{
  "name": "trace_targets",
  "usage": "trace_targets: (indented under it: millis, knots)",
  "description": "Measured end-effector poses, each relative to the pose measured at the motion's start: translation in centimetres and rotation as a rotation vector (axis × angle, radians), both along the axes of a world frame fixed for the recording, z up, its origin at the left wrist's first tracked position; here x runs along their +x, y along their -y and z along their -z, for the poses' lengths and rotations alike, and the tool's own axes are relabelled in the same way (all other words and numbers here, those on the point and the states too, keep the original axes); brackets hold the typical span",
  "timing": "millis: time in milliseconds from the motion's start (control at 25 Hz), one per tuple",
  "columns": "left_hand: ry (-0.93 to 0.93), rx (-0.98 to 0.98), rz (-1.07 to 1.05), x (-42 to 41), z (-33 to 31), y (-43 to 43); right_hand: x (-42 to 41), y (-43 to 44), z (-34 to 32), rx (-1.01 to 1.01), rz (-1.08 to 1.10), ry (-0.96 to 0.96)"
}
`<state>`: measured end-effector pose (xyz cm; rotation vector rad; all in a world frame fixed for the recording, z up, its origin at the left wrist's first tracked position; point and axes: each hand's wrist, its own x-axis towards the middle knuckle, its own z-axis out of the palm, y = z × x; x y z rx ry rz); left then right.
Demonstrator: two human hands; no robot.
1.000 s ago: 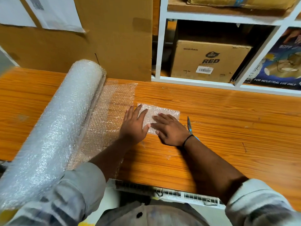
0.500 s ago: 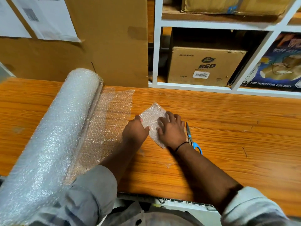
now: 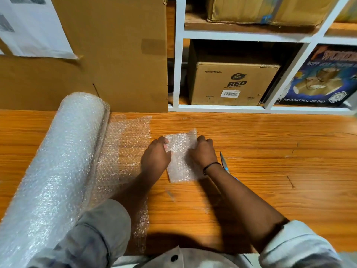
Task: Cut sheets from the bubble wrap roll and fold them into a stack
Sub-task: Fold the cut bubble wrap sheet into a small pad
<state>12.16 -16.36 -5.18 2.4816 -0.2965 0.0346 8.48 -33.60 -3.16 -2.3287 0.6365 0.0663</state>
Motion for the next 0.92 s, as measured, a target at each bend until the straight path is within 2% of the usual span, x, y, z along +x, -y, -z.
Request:
trace_targets:
  millis: [160, 320, 480, 640, 920]
  knots:
    - [0.044, -0.005, 0.037, 0.7, 0.7, 0.3, 0.6, -0.1, 0.1, 0.002, 0.021, 0.042]
    - [0.058, -0.038, 0.032, 1.5, 0.9, 1.0, 1.1, -0.5, 0.4, -0.134, -0.056, 0.044]
    - [0.059, -0.101, -0.003, 2.4, 0.7, 2.5, 1.7, 1.2, -0.7, 0.0, -0.053, 0.136]
    - [0.068, -0.2, 0.032, 3.3, -0.6, 7.5, 1.2, 6.8, -2.3, 0.109, -0.01, 0.253]
    - [0.02, -0.274, 0.139, 5.4, -2.6, 23.0, 0.6, 21.5, -3.2, 0.112, 0.146, 0.288]
